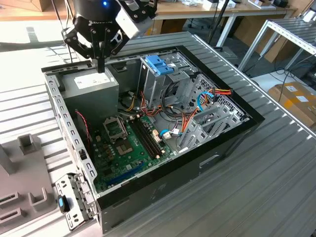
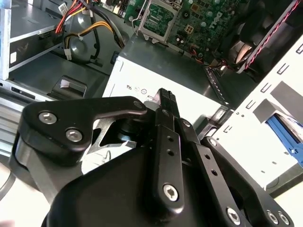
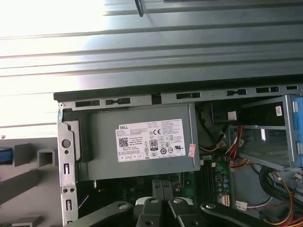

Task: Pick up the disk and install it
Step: 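Reach for the disk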

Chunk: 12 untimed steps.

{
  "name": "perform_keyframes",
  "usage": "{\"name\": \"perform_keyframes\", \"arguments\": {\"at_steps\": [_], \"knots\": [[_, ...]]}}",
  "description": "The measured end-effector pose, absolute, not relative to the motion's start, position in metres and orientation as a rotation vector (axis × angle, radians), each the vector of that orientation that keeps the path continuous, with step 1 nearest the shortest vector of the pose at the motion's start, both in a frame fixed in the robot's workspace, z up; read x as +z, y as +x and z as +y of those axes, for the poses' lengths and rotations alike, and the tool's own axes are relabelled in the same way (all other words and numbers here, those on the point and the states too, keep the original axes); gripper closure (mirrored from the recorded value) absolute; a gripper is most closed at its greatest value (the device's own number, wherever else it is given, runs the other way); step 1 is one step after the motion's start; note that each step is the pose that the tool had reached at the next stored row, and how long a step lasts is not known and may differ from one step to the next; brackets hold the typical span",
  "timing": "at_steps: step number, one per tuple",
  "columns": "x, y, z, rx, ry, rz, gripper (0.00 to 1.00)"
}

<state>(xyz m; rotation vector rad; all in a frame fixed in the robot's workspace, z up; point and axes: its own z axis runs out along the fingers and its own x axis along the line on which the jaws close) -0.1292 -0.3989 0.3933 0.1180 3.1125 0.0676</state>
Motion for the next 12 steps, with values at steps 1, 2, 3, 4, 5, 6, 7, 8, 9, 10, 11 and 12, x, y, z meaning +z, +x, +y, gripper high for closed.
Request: {"name": "perform_keyframes", "arguments": {"at_steps": [1,2,3,4,5,6,7,8,9,10,11,12], "knots": [[0.3933,-0.1302,-0.3989,0.068,0.118,3.112,0.89],[0.3933,-0.1307,-0.3989,0.068,0.118,3.113,0.89],[0.3933,-0.1313,-0.399,0.068,0.118,3.112,0.89],[0.3933,-0.1322,-0.3989,0.068,0.118,3.112,0.89],[0.3933,-0.1328,-0.3989,0.068,0.118,3.113,0.89],[0.3933,-0.1335,-0.3989,0.068,0.118,3.113,0.89],[0.3933,-0.1343,-0.3989,0.068,0.118,3.112,0.89],[0.3933,-0.1349,-0.3989,0.068,0.118,3.112,0.89],[0.3933,-0.1361,-0.3989,0.068,0.118,3.113,0.89],[0.3933,-0.1371,-0.3989,0.068,0.118,3.112,0.89],[0.3933,-0.1381,-0.3989,0.068,0.118,3.112,0.89],[0.3933,-0.1389,-0.3989,0.068,0.118,3.112,0.89]]}}
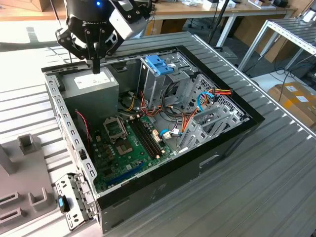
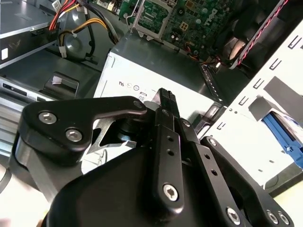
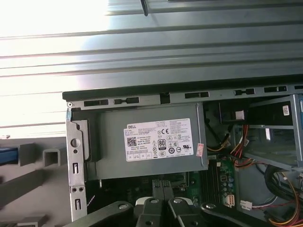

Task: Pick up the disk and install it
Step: 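Reach for the disk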

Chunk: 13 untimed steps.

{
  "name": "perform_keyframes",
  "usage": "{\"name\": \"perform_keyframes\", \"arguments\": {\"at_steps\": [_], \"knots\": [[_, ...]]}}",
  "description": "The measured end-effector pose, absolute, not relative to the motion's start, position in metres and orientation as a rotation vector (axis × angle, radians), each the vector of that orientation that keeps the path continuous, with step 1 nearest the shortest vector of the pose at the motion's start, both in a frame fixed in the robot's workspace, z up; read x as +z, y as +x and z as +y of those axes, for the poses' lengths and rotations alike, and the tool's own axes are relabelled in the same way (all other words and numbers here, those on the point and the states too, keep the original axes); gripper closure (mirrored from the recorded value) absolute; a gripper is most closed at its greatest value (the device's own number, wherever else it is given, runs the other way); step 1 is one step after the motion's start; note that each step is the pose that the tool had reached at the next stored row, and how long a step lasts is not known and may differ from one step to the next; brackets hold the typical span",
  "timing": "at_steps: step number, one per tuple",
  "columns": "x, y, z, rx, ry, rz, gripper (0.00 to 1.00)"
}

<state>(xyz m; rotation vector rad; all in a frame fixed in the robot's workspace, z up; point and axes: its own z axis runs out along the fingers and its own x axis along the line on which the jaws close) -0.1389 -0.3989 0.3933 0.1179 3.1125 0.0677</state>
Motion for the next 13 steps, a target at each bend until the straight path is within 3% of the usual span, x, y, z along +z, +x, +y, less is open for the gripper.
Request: {"name": "perform_keyframes", "arguments": {"at_steps": [13], "knots": [[0.3933,-0.1481,-0.3989,0.068,0.118,3.113,0.89]]}}
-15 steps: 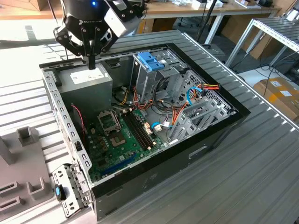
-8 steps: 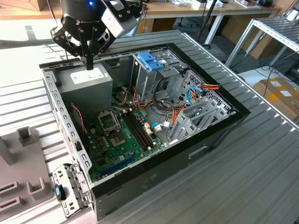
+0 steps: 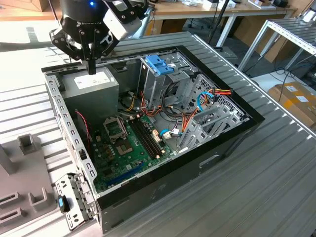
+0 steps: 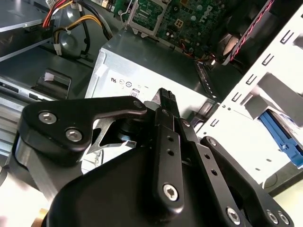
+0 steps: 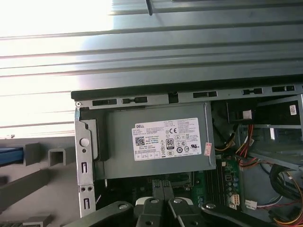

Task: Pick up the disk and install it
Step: 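Reach for the disk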

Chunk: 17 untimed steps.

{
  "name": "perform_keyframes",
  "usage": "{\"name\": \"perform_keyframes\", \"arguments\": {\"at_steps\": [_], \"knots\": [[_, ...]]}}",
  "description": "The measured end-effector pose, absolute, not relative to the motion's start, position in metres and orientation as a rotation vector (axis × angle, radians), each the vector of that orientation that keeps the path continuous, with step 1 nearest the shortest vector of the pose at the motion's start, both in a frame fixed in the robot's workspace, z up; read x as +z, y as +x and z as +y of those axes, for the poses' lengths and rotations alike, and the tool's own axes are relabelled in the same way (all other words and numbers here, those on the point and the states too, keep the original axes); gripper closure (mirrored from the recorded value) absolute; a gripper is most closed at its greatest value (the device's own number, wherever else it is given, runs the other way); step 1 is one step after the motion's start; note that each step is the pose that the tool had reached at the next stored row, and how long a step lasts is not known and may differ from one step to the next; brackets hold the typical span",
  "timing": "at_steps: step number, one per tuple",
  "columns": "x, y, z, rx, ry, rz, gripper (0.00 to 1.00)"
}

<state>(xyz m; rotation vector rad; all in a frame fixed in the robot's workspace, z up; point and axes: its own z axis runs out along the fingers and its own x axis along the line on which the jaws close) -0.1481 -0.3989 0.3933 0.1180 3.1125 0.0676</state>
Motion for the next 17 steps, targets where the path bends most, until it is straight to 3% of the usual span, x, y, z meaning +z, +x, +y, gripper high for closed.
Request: {"name": "perform_keyframes", "arguments": {"at_steps": [17], "knots": [[0.393,-0.164,-0.399,0.068,0.118,3.113,0.89]]}}
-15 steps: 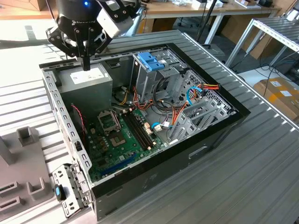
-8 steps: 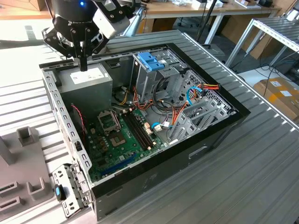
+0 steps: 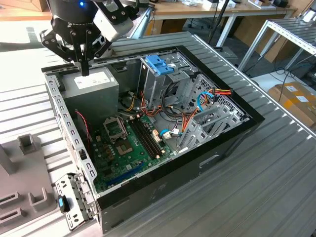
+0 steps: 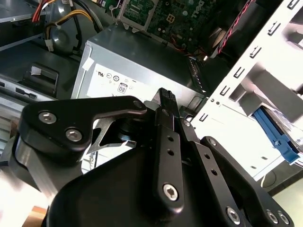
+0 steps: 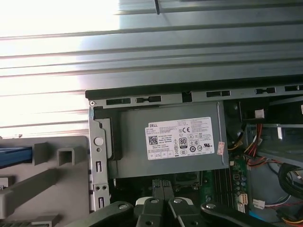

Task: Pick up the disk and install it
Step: 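Reach for the disk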

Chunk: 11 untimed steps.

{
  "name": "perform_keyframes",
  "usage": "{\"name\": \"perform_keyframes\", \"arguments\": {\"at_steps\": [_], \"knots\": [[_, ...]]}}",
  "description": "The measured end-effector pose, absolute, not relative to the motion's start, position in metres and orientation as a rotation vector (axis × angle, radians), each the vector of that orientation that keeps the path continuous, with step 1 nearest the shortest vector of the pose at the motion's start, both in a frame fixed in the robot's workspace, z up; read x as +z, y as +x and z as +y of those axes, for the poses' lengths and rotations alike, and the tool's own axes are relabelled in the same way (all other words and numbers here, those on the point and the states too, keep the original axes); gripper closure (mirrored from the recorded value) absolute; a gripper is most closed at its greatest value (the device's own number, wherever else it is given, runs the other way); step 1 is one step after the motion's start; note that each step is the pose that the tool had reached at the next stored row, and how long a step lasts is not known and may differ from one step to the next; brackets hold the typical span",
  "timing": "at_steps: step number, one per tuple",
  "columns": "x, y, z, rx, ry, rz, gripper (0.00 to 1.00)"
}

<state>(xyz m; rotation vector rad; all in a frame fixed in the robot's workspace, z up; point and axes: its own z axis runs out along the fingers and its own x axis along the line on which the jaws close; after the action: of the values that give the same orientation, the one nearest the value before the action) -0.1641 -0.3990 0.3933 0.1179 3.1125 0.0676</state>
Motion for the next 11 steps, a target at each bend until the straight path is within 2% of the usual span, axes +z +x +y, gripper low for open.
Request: {"name": "perform_keyframes", "arguments": {"at_steps": [11], "knots": [[0.393,-0.177,-0.399,0.068,0.118,3.113,0.89]]}}
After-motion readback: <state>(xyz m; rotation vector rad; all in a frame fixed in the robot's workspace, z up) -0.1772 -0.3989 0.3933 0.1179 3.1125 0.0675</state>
